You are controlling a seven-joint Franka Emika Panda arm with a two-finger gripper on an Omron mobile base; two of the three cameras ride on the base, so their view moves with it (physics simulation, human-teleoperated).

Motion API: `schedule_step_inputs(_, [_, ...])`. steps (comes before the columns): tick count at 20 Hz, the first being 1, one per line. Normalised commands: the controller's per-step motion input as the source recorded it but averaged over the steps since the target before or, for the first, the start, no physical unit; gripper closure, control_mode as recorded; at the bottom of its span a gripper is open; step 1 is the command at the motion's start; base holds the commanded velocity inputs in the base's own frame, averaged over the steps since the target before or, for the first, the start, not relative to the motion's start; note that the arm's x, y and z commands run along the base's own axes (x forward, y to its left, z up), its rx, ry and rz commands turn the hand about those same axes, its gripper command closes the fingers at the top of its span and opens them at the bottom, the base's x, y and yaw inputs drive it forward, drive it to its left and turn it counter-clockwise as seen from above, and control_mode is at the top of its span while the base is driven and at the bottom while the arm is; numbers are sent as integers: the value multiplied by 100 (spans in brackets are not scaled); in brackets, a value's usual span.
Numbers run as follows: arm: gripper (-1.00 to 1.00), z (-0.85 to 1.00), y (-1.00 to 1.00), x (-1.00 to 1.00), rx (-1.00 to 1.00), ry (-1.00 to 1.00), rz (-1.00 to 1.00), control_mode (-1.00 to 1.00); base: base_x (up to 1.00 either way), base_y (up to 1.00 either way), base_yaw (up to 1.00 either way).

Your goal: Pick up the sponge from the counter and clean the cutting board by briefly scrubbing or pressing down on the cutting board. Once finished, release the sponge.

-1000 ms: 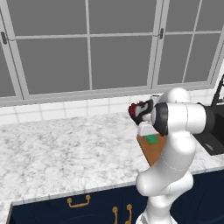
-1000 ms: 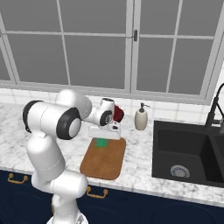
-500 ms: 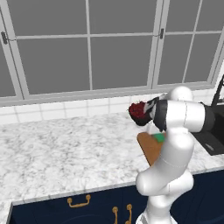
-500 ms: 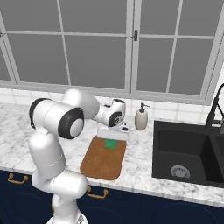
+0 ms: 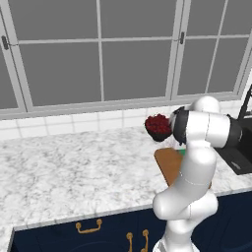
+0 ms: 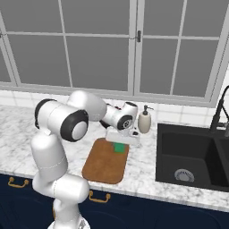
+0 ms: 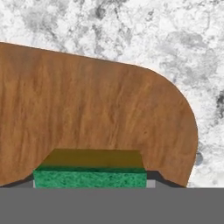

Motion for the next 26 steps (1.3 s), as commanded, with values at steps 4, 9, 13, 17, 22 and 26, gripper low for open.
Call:
schedule_step_inputs(4, [100, -1, -31, -36, 0, -5, 0, -100, 0, 0, 0])
schedule_step_inputs(9, [100, -15, -10, -74, 0, -8, 0, -100, 0, 0, 0])
schedule_step_inputs(13, [100, -24, 21, -88, 0, -9, 0, -100, 0, 0, 0])
schedule_step_inputs(17, [100, -15, 58, -26, -1, -2, 0, -100, 0, 0, 0])
schedule_step_inputs(22, [100, -8, 77, -1, -1, 0, 0, -100, 0, 0, 0])
schedule_step_inputs(26, [100, -1, 69, -26, 0, -1, -2, -100, 0, 0, 0])
